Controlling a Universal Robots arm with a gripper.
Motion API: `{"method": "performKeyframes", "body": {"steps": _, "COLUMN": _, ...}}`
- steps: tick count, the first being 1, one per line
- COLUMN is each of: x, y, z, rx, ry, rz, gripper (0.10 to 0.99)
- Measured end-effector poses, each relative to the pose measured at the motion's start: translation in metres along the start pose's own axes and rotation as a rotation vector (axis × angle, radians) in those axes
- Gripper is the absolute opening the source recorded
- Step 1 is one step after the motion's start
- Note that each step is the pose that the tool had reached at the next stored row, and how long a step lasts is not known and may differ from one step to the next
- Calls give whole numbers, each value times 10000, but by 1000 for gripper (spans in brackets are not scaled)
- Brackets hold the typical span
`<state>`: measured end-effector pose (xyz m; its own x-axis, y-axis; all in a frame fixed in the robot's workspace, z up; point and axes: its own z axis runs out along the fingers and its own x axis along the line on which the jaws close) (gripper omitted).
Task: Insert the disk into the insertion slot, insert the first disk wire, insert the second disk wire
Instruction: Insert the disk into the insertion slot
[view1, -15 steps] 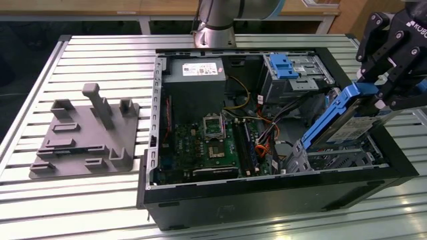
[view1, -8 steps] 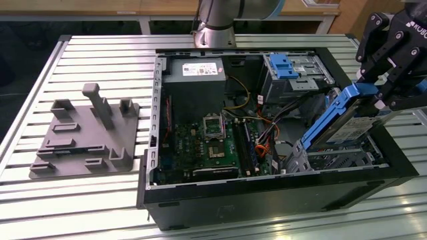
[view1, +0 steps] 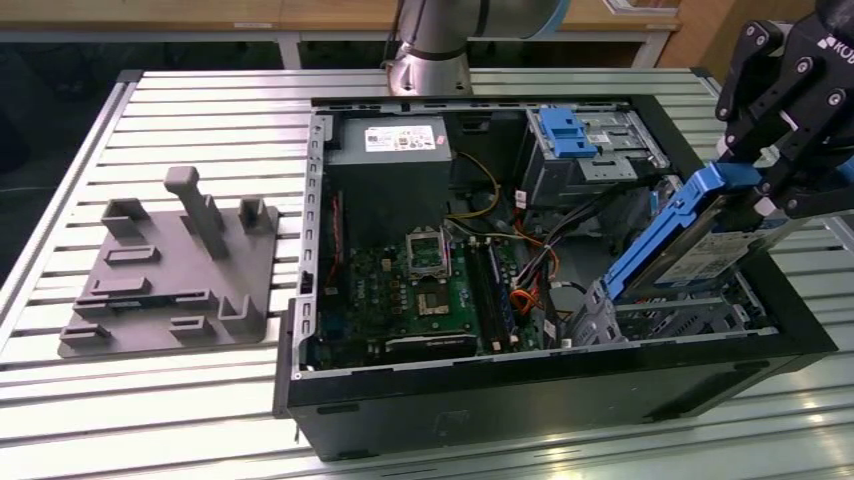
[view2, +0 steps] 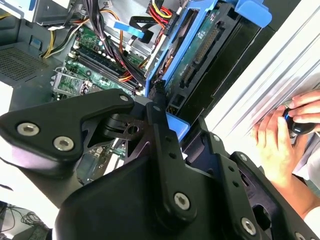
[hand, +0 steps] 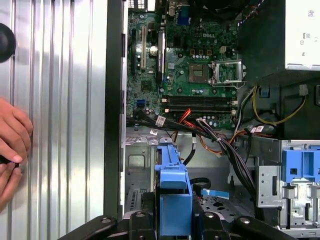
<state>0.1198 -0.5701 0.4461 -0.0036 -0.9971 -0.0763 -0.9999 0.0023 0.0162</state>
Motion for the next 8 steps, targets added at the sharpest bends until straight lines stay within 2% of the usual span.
{"method": "performKeyframes", "body": {"steps": 8, "x": 2, "y": 16, "z": 31, "rx": 0, "ry": 22, "rz": -1, "gripper": 361}}
